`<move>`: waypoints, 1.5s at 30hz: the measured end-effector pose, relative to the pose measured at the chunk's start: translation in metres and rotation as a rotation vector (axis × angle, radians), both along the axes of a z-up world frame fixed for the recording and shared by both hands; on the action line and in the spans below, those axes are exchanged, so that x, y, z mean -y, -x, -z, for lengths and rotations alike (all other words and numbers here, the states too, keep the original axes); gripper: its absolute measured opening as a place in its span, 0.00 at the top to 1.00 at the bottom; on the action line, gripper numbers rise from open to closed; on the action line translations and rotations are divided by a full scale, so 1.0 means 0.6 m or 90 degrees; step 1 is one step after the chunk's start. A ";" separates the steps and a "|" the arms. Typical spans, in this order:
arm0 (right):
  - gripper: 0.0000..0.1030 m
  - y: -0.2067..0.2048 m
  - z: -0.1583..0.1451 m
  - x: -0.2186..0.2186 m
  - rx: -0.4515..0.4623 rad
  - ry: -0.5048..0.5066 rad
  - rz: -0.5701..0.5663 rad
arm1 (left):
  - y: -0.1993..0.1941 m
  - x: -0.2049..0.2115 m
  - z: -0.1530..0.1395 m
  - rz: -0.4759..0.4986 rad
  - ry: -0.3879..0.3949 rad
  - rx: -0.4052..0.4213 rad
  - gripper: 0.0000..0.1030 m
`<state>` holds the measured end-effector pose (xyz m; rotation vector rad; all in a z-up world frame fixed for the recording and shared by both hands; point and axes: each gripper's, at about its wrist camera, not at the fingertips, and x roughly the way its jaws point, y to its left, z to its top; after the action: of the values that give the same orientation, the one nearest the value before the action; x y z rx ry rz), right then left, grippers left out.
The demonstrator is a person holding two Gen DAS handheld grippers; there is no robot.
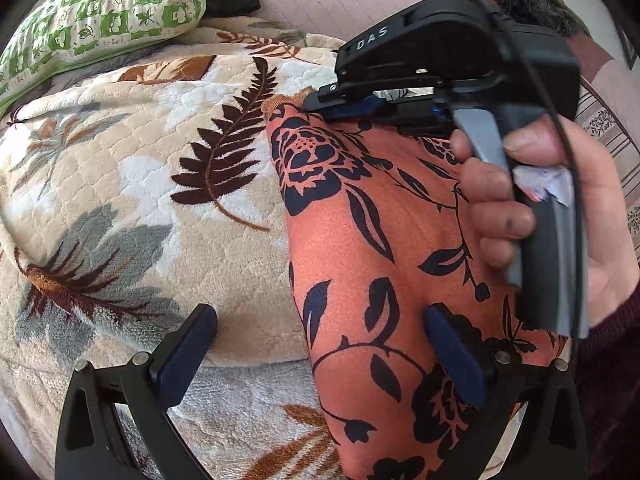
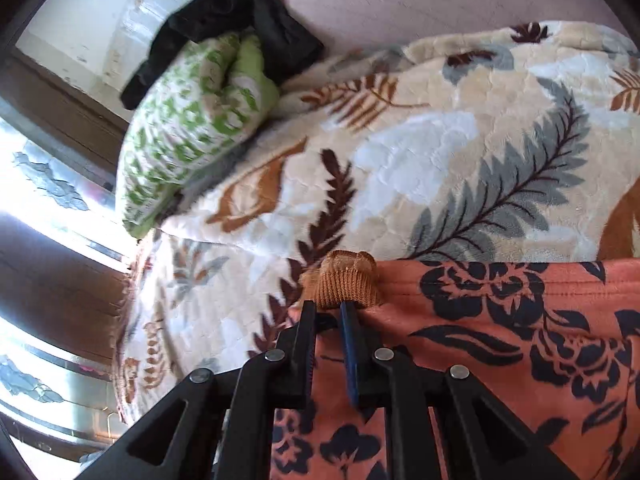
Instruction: Fold small clothes
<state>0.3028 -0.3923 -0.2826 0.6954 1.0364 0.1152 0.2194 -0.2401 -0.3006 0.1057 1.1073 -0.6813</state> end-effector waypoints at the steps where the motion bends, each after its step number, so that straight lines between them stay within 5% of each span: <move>1: 0.87 -0.007 0.009 0.002 -0.004 0.006 0.000 | 0.000 0.000 0.001 0.002 0.001 -0.002 0.00; 8: 0.87 0.040 -0.032 0.018 0.040 0.006 0.003 | -0.008 -0.001 0.000 0.006 0.005 -0.016 0.00; 19: 0.87 0.299 -0.119 0.036 0.083 0.047 0.034 | -0.034 -0.053 -0.033 -0.055 0.045 -0.004 0.00; 27: 0.86 0.393 -0.087 -0.038 0.044 0.017 -0.010 | -0.020 -0.056 -0.029 -0.050 0.013 0.018 0.00; 32: 0.86 0.405 -0.013 -0.071 -0.068 0.020 -0.034 | -0.014 -0.059 -0.024 -0.036 0.007 0.017 0.00; 34: 0.87 0.415 -0.014 -0.071 -0.067 0.025 -0.033 | -0.012 -0.061 -0.026 -0.035 0.009 0.015 0.00; 41: 0.87 0.446 -0.088 0.019 0.035 0.083 0.116 | 0.010 -0.057 -0.056 0.002 0.054 0.046 0.00; 45: 0.86 0.439 -0.044 0.061 -0.023 0.112 0.176 | 0.020 -0.022 -0.025 0.040 -0.031 0.052 0.00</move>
<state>0.0393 -0.4291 -0.2563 0.6750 0.9618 -0.2254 0.2072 -0.2272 -0.2858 0.2090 1.0452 -0.7009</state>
